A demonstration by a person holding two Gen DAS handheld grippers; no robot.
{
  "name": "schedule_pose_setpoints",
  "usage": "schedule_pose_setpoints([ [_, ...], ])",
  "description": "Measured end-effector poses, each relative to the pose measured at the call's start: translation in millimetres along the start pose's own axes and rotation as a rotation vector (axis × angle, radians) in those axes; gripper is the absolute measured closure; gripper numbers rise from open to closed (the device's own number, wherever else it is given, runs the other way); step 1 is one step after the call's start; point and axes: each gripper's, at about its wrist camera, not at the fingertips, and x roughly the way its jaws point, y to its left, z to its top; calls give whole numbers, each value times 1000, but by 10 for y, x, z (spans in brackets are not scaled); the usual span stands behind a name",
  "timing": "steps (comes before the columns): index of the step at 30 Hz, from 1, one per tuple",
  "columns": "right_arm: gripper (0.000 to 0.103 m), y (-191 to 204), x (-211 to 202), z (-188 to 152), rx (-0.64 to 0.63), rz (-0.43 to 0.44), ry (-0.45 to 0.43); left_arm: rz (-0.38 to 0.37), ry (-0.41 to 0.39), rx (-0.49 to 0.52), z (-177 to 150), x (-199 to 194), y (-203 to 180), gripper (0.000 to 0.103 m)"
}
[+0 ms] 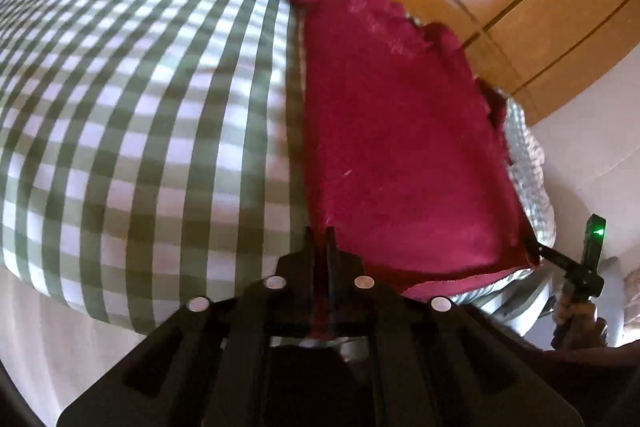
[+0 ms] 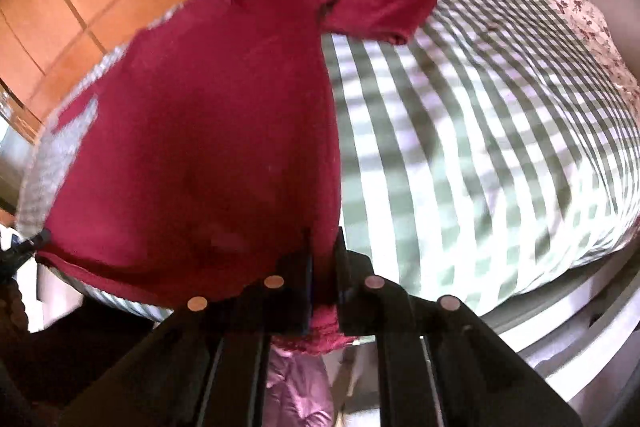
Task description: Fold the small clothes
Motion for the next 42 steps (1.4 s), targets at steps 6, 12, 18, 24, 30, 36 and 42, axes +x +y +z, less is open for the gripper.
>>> schedule_pose_setpoints([
  [6,40,179,-214,266,-11,-52,-152,88,-133,-95,272,-221,223,44],
  [12,18,981,92,559,-86,96,-182,239,-228,-318,731,-375,820,44],
  [18,18,1780,602,601,-195,207,-97,376,-350,-441,1283,-634,1495,44],
  [24,2,1897,814,489,-242,202,-81,494,-402,-499,1978,-681,2140,44],
  [30,2,1875,882,547,-241,222,-59,516,-410,-552,2539,-471,2507,38],
  [36,2,1928,899,543,-231,201,-62,549,-336,-481,2969,-70,2614,45],
  [42,2,1952,912,553,-233,183,-59,583,-357,-355,2939,-44,2384,96],
])
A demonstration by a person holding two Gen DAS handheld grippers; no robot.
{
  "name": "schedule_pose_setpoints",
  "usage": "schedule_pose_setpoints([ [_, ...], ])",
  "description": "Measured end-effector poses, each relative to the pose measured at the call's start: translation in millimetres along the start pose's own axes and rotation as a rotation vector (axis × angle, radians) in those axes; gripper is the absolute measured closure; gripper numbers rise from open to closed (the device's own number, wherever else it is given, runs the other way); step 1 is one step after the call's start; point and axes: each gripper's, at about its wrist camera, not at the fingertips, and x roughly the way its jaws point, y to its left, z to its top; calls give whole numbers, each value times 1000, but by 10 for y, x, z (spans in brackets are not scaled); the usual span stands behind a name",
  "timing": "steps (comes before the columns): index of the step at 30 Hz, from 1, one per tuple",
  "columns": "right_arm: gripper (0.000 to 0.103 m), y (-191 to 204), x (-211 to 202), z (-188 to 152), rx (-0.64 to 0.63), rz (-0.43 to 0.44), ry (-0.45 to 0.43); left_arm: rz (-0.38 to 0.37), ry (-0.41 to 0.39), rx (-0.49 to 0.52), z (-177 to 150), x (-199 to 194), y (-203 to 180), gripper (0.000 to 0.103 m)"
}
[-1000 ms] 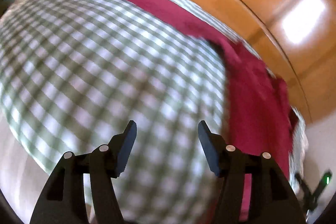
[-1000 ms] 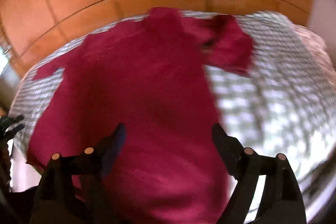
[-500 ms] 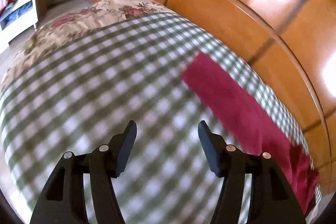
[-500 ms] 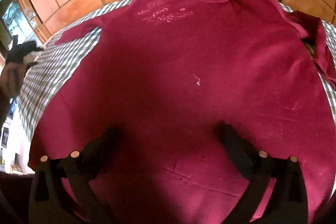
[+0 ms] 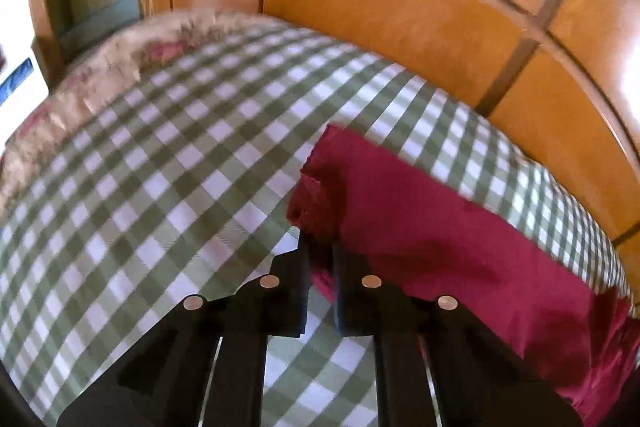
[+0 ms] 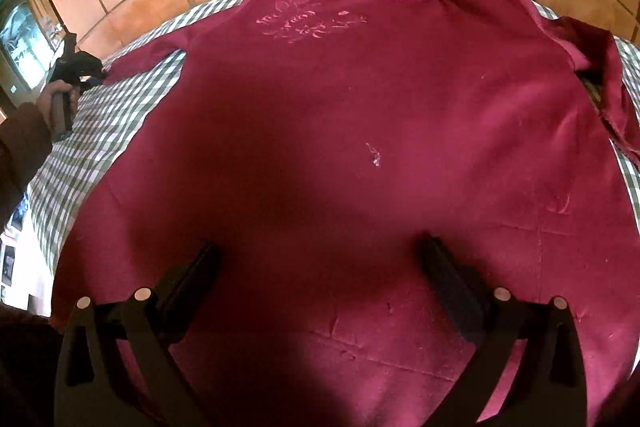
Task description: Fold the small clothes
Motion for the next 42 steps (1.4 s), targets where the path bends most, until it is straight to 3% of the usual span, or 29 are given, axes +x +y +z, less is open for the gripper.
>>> schedule_pose_setpoints([
  [3,2,-7,-6,-1,3,1,-2,18,-95,-36,-100,-366,205,97],
  [5,2,-15,-13,-9,5,3,-8,30,-113,-88,-176,-515,422,97],
  [10,2,-44,-10,-15,5,-1,-21,112,-31,-116,-523,-563,791,97],
  [12,2,-53,-16,-6,2,-1,-21,132,-2,-107,-618,-552,791,92],
  [14,2,-66,-50,20,-3,2,-10,193,-35,-86,-658,-700,659,60],
  [15,2,-86,-74,33,3,8,-7,195,-41,-100,-660,-761,610,25],
  [16,4,-141,-126,56,24,19,-9,175,-68,-134,-675,-897,540,17],
  [18,8,-313,-286,89,95,25,-47,66,-136,-158,-739,-1139,358,17],
  [22,17,-906,-642,128,259,-96,-180,-122,-131,-22,-1047,-1465,-348,17],
  [25,24,-1448,-755,137,361,-226,-212,-261,-104,140,-1472,-1643,-972,17],
  [29,32,-1963,-673,262,362,-370,-214,-444,-3,346,-2171,-1747,-1756,17],
  [32,34,-2110,-483,428,315,-408,-181,-475,47,507,-2663,-1736,-2195,17],
  [34,38,-2209,-340,510,278,-435,-151,-454,60,587,-2910,-1669,-2379,17],
  [37,45,-2399,-223,574,299,-407,-133,-396,93,642,-3100,-1467,-2475,16],
  [39,59,-2475,-213,628,292,-402,-126,-403,75,650,-3164,-1403,-2460,14],
  [41,94,-2516,-300,688,291,-399,-129,-400,77,650,-3155,-1389,-2475,13],
  [42,94,-2562,-450,712,303,-393,-162,-400,77,651,-3166,-1393,-2473,13],
])
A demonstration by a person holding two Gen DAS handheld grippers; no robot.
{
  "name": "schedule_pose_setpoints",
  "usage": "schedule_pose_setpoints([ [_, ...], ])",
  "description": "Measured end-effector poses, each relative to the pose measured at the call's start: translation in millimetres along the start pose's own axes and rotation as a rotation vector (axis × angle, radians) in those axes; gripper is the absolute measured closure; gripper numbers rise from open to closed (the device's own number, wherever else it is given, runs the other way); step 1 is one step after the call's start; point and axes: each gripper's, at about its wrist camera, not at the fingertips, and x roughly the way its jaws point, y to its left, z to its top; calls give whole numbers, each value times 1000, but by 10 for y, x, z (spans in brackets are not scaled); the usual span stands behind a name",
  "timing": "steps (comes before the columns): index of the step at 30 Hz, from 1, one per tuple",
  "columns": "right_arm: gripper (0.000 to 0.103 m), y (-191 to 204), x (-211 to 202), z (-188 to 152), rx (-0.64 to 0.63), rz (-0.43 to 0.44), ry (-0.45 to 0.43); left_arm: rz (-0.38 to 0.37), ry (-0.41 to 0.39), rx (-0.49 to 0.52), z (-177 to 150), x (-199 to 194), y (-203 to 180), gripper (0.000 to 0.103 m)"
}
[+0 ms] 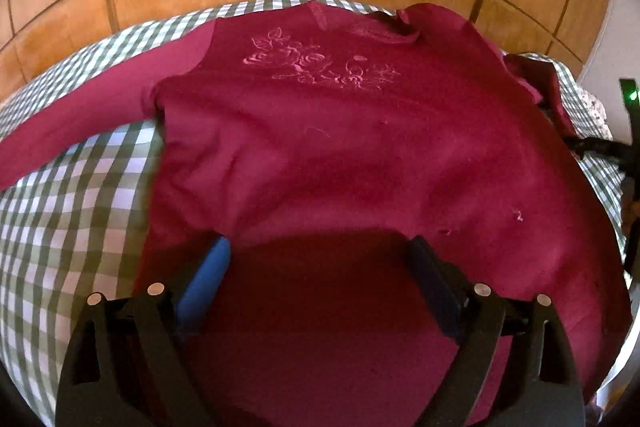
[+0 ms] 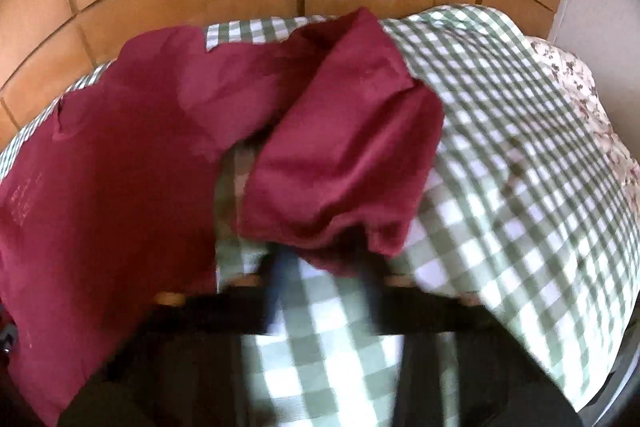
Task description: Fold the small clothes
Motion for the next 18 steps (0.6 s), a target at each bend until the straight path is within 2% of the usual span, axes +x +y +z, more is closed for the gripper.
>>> schedule_pose_setpoints([
  [5,94,-386,-660,301,61,-37,-174,0,-8,-3,-28,-37,4,12],
  [8,94,-701,-1030,554,104,-99,-277,2,-9,-3,-26,-30,-2,11],
  [10,95,-913,-1119,749,114,-164,-314,2,-10,-4,-29,-31,-6,11],
  [14,95,-1309,-1018,1026,146,-302,-304,5,-10,-3,-31,-25,-1,11],
  [18,95,-1718,-643,1130,196,-430,-222,10,-9,0,-29,-17,2,10],
])
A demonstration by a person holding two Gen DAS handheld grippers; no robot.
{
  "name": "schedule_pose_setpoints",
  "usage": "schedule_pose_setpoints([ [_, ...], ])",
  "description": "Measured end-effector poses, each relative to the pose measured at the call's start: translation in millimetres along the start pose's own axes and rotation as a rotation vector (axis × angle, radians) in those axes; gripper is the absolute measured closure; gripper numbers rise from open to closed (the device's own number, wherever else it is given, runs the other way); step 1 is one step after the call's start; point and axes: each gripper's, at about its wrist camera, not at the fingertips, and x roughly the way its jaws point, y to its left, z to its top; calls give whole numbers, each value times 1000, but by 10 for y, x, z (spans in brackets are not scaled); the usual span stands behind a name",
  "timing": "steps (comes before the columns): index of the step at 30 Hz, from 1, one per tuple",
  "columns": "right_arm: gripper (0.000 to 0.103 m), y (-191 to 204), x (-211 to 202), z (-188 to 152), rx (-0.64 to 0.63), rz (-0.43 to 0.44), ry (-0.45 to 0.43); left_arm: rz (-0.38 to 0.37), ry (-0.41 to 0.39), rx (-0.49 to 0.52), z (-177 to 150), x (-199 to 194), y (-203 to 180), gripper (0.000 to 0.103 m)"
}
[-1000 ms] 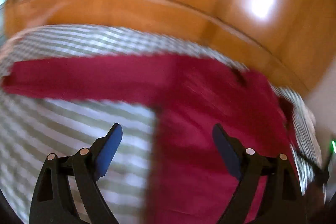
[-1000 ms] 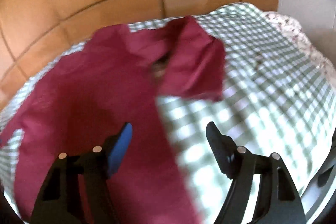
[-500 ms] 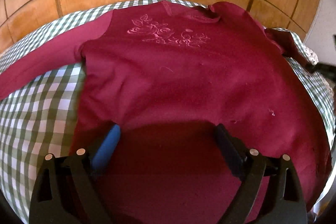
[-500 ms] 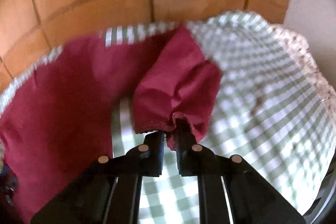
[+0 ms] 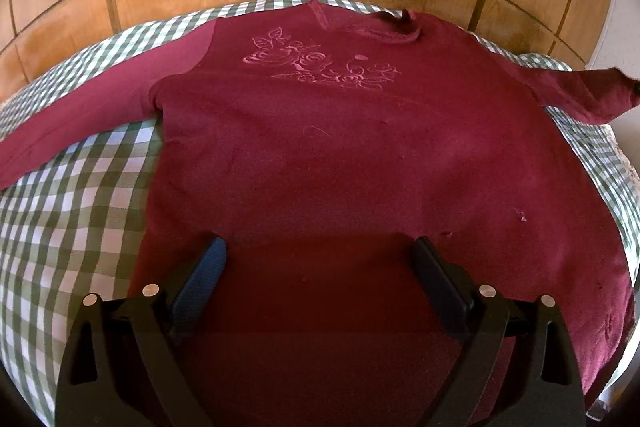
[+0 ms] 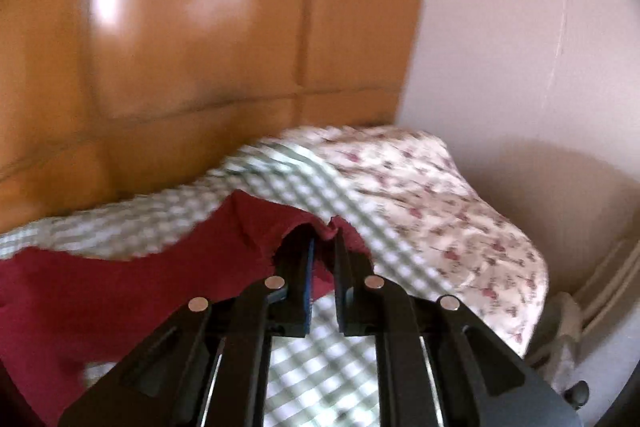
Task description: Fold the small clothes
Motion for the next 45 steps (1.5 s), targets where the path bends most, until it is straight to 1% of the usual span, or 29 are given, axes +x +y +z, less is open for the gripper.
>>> schedule_pose_setpoints([
  [4,95,-69,480,-182,14,-70,101,7,2,5,7,20,-9,9],
  [6,93,-106,707,-323,65,-41,162,9,3,6,11,24,-10,9],
  [7,89,-125,756,-393,92,-27,184,8,4,7,14,28,-9,8],
  [9,66,-127,734,-525,124,8,204,5,7,6,19,32,-5,8],
  [10,48,-98,670,-604,127,34,206,3,8,5,24,29,0,8],
  [11,43,-42,576,-680,113,63,205,4,9,4,29,20,1,8],
  [12,43,46,464,-733,97,100,211,5,10,4,33,9,-1,8],
  [13,42,119,352,-818,83,160,224,9,12,1,38,-20,6,8],
  [16,39,409,-14,-1076,10,371,277,31,1,-42,22,-187,102,8],
  [17,36,542,-210,-1225,-38,476,310,32,-6,-62,8,-252,155,8],
  [19,36,721,-476,-1451,-107,595,363,36,-15,-103,-51,-413,299,8],
  [20,36,825,-662,-1622,-157,655,396,46,-13,-115,-87,-475,367,8],
  [22,36,926,-914,-1866,-213,714,430,69,-4,-145,-194,-610,540,8],
  [24,37,982,-1135,-2112,-251,755,468,70,13,-176,-302,-709,695,9],
  [26,40,996,-1328,-2341,-284,765,493,33,44,-219,-441,-803,854,19],
  [28,43,1001,-1472,-2493,-319,753,487,-14,66,-230,-575,-871,934,30],
  [29,48,1010,-1567,-2578,-344,744,482,-31,68,-223,-619,-903,940,33],
  [30,53,1020,-1613,-2623,-356,742,481,-50,71,-214,-660,-931,932,40],
  [31,67,1031,-1667,-2653,-367,740,480,-72,76,-203,-700,-956,911,55],
  [32,91,1046,-1717,-2682,-376,740,482,-88,83,-188,-722,-965,879,66],
  [33,94,1063,-1778,-2672,-386,742,483,-108,91,-174,-729,-977,856,94],
  [35,95,1021,-1869,-2605,-394,750,451,-131,84,-162,-694,-1041,845,98],
  [36,95,960,-1970,-2524,-379,783,428,-141,71,-156,-676,-1102,847,98],
  [38,95,849,-2100,-2440,-371,820,401,-141,56,-135,-676,-1231,881,98],
  [39,95,820,-2123,-2452,-382,819,396,-139,60,-127,-693,-1264,898,98],
  [40,95,801,-2121,-2494,-399,809,407,-139,75,-125,-740,-1276,921,98],
  [43,95,816,-1984,-2822,-462,740,496,-136,142,-111,-890,-1203,919,98],
  [44,94,822,-1916,-2931,-455,731,535,-130,156,-109,-914,-1178,922,98],
  [45,94,818,-1883,-2954,-441,728,549,-129,166,-122,-917,-1171,936,97],
])
